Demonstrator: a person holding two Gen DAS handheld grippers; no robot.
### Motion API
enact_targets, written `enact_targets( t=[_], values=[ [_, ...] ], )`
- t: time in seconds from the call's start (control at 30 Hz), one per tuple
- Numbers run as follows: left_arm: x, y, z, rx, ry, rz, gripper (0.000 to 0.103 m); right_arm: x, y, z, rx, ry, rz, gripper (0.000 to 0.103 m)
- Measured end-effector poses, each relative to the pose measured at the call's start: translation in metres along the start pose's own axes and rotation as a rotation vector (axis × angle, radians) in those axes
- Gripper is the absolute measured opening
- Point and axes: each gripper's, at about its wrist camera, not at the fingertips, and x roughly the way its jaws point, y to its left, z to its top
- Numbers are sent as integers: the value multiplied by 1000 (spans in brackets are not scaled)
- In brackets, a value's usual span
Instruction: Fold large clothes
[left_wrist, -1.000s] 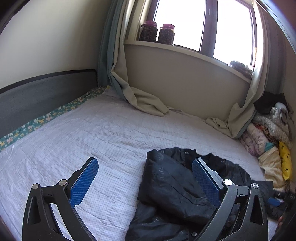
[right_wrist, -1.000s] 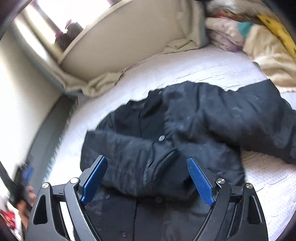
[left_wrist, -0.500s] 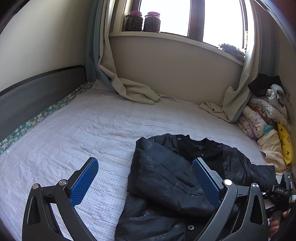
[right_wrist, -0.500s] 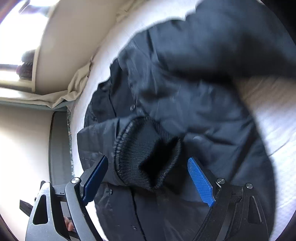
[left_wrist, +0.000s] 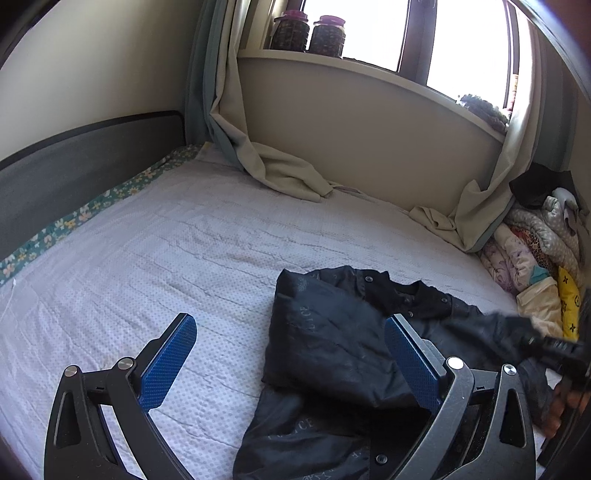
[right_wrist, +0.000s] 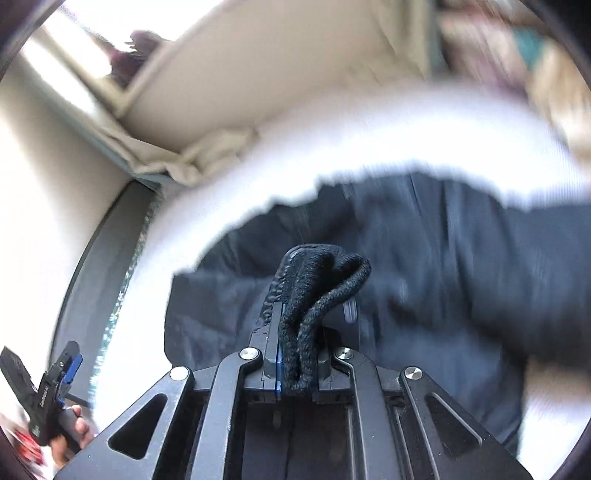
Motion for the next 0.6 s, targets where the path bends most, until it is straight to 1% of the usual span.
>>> enact_targets(
  t=[0.1,0.13,0.2,0.23,0.27,0.33,0.37,0.47,0.53,0.6],
  values=[
    [12,-7,-3,29,30,14,103,-6,17,12,-128,-104,-25,6],
    [17,-11,-5,46,41,20,103,-6,18,13,-149,-120,-34,6],
    [30,-20,-11,92,70,34,103,3,17,13,-184,-143,-80,6],
    [36,-25,-15,119,86,43,103,15,10,13,-172,-134,-109,6],
    [45,-31,-20,156,106,57,103,20,4,11,-155,-121,-120,6],
    [57,-39,-28,216,136,80,103,41,-13,6,-98,-76,-150,6],
    [64,-45,-34,252,156,93,103,55,-25,2,-64,-37,-171,6],
    [75,-53,-44,293,192,95,103,80,-49,-10,1,29,-221,7],
    [83,-56,-49,299,219,81,103,88,-65,-18,31,61,-233,12],
    [88,-58,-52,293,243,67,103,90,-76,-21,71,98,-231,20]
  ],
)
